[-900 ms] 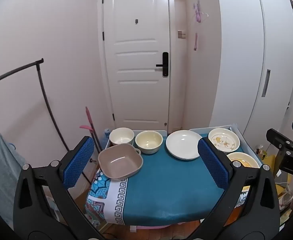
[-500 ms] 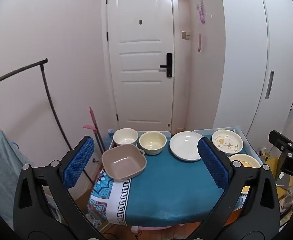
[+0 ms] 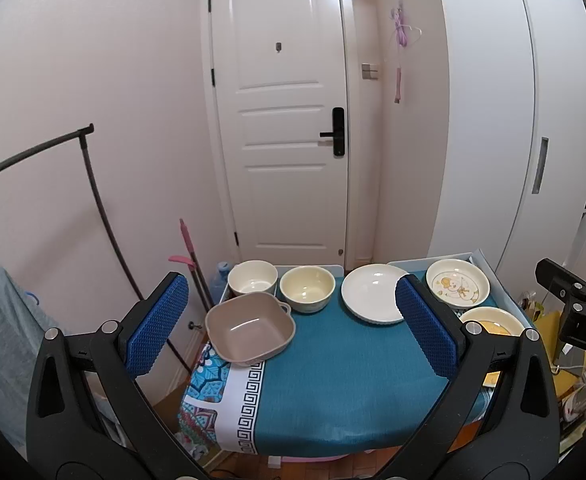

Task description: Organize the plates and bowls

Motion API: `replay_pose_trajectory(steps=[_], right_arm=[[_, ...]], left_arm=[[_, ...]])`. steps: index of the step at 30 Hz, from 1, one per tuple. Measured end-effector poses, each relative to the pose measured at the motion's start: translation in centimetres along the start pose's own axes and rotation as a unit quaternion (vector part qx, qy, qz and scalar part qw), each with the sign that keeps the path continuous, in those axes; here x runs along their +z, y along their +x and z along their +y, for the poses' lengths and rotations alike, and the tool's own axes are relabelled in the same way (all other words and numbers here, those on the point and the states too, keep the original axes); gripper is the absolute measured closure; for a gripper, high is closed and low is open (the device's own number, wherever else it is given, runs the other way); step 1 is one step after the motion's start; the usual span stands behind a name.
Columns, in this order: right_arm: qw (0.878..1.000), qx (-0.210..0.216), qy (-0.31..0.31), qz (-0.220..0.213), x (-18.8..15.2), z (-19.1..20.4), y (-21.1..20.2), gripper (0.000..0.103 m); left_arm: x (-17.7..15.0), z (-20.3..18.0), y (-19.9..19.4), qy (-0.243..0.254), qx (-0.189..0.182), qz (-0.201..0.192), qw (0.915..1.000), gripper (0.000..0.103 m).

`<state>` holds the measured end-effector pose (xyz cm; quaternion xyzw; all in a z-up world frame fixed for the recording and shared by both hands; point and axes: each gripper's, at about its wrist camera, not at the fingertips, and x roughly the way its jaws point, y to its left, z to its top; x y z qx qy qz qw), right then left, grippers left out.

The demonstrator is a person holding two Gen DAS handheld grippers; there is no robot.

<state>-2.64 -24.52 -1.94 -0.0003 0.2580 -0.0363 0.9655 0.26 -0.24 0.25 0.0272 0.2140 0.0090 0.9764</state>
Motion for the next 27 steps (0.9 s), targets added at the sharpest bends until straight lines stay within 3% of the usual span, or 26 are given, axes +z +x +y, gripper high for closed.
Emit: replay_pose_trajectory(steps=[27], right_arm=[[1.0, -0.004, 0.001, 0.01, -0.1, 0.3, 1.1, 0.0]], left_arm=[[-0.4, 0.1, 0.2, 0.001, 0.008, -0.007, 0.9999, 0.0]])
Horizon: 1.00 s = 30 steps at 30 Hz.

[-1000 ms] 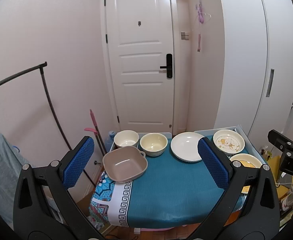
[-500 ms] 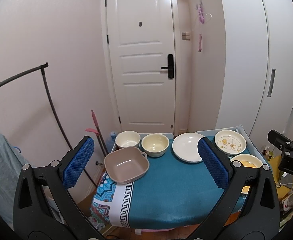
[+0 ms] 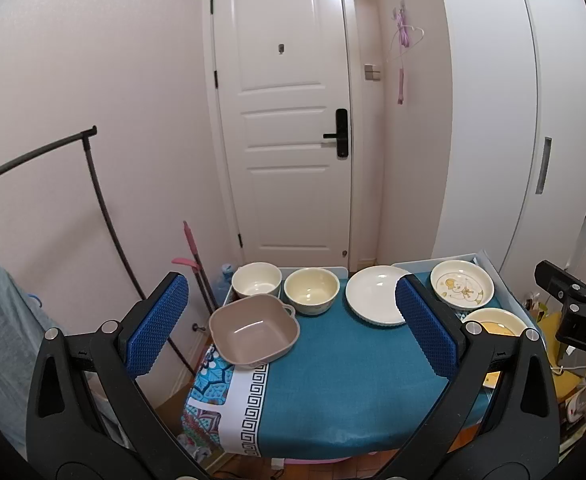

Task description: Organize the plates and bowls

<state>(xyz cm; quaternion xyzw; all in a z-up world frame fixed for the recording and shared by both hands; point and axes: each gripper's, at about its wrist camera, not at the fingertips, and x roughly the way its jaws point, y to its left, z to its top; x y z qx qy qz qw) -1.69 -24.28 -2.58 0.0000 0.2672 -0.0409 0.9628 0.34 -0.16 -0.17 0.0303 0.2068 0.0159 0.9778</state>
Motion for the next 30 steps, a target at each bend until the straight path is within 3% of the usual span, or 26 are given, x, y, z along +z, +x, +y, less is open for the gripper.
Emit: replay_pose_trajectory(steps=[30], right_arm=[[1.0, 0.005, 0.002, 0.009, 0.03, 0.12, 0.76, 0.0]], left_arm=[[0.21, 0.34, 0.47, 0.001, 0.003, 0.005, 1.0, 0.0]])
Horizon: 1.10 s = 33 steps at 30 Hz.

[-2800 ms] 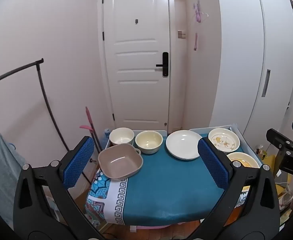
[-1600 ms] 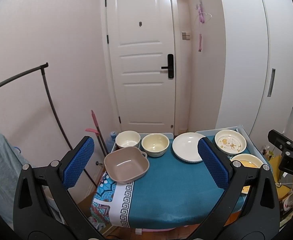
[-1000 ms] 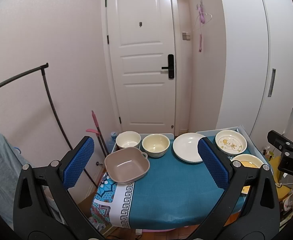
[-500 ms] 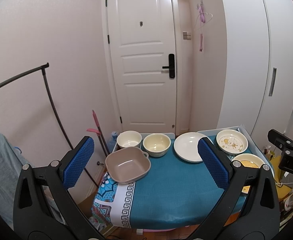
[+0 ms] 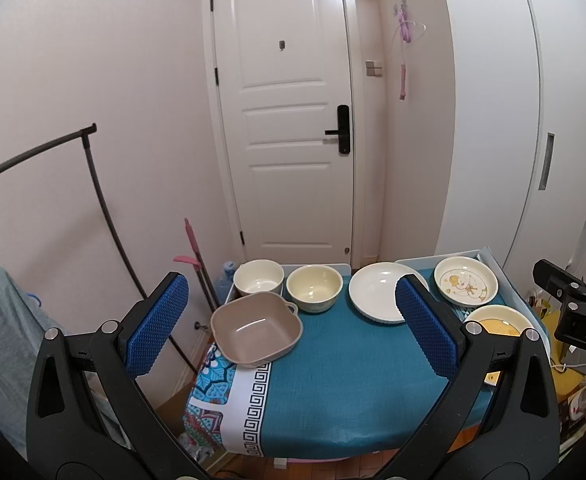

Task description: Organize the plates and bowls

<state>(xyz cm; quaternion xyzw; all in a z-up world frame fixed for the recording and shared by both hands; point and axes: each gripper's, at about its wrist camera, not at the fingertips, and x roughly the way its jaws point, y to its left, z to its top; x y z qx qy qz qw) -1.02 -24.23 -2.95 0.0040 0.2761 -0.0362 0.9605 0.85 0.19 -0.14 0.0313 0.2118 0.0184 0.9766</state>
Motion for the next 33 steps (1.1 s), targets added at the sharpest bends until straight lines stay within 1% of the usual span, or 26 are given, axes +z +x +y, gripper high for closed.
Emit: replay_pose_trajectory(steps=[14, 17, 21, 25, 27, 30, 33], right_arm=[[1.0, 0.001, 0.003, 0.005, -0.1, 0.0, 0.4, 0.0], [1.0, 0.007, 0.009, 0.011, -0.1, -0.5, 0.7, 0.0], [0.999, -0.001, 0.028, 0.02, -0.7, -2.2, 1.1, 0.0], [0.998, -0.02, 0.041, 0.048, -2.3, -5.4, 2.4, 0.0], [0.996, -0.027, 0.048, 0.069, -3.5, -7.6, 3.4, 0.0], [0.993, -0.022, 0.062, 0.099, -5.5, -11.6, 5.4, 0.0], [0.99, -0.001, 0.072, 0.12, -7.4, -15.4, 7.6, 0.003]], left_arm=[[0.0, -0.3, 0.8, 0.004, -0.006, 0.004, 1.0, 0.0], [0.2, -0.8, 1.6, 0.013, -0.015, 0.009, 0.9998, 0.0], [0.5, -2.2, 3.4, 0.031, -0.038, 0.017, 0.9987, 0.0], [0.0, -5.1, 6.3, 0.04, -0.069, 0.053, 0.9954, 0.0], [-0.8, -7.2, 7.7, 0.048, -0.096, 0.075, 0.9914, 0.0], [-2.6, -11.0, 10.5, 0.062, -0.132, 0.12, 0.982, 0.0], [-5.1, -14.7, 13.6, 0.072, -0.153, 0.169, 0.971, 0.0]])
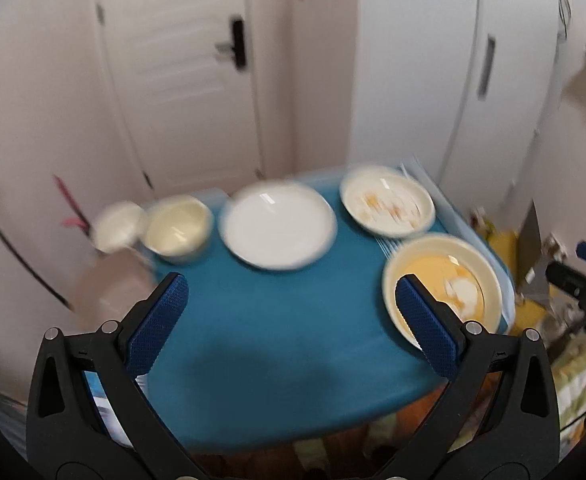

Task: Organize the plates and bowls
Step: 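Grasp the rim of the large yellow bear plate with both grippers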

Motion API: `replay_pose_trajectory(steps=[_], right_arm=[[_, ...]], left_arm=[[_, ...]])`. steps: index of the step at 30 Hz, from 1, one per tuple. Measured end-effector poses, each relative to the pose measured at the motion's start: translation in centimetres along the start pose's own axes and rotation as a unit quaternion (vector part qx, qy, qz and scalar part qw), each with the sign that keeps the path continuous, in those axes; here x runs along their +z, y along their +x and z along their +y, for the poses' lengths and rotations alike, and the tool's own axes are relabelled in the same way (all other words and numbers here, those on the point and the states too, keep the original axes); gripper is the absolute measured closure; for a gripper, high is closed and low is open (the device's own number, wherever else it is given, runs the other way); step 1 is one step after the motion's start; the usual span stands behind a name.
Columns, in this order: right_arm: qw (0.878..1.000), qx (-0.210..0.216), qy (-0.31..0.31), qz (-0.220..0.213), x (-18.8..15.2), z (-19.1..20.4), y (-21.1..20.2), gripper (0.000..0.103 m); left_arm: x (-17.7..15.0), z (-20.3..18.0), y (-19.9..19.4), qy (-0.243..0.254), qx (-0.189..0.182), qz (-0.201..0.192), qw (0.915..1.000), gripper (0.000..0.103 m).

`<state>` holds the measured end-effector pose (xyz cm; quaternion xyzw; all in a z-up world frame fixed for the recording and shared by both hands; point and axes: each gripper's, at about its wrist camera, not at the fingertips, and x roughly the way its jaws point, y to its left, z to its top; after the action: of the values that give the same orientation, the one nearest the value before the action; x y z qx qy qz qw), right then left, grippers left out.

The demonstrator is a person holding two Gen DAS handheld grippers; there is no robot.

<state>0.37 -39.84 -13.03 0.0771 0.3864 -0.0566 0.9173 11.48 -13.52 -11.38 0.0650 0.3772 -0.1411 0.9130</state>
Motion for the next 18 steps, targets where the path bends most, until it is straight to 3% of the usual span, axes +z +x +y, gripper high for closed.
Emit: replay_pose_trajectory(steps=[3, 5, 6, 8, 14, 18], right_arm=[[0.999, 0.028, -0.003, 0.035, -0.6, -3.3, 3.3, 0.02], [0.996, 0.05, -0.005, 0.068, -0.9, -5.4, 5.9, 0.035], [0.994, 0.065, -0.006, 0.082, -1.1, -6.3, 7.2, 0.038], [0.99, 0.091, -0.009, 0.108, -1.5, -7.9, 9.7, 0.046], [0.977, 0.146, -0.022, 0.152, -2.4, -10.3, 15.4, 0.066], [0.971, 0.172, -0.024, 0.161, -2.2, -11.3, 17.1, 0.068]], left_arm=[[-1.2, -2.5, 5.4, -0.013, -0.029, 0.06, 0.9977, 0.002], [-1.9, -3.7, 8.1, -0.026, -0.046, 0.088, 0.9947, 0.007], [-2.3, -4.6, 9.8, -0.034, -0.051, 0.104, 0.9927, 0.009], [-3.2, -5.7, 12.1, -0.046, -0.06, 0.129, 0.9887, 0.026], [-5.2, -8.0, 17.0, -0.079, -0.063, 0.18, 0.9784, 0.047], [-5.8, -9.1, 18.2, -0.087, -0.062, 0.187, 0.9765, 0.051]])
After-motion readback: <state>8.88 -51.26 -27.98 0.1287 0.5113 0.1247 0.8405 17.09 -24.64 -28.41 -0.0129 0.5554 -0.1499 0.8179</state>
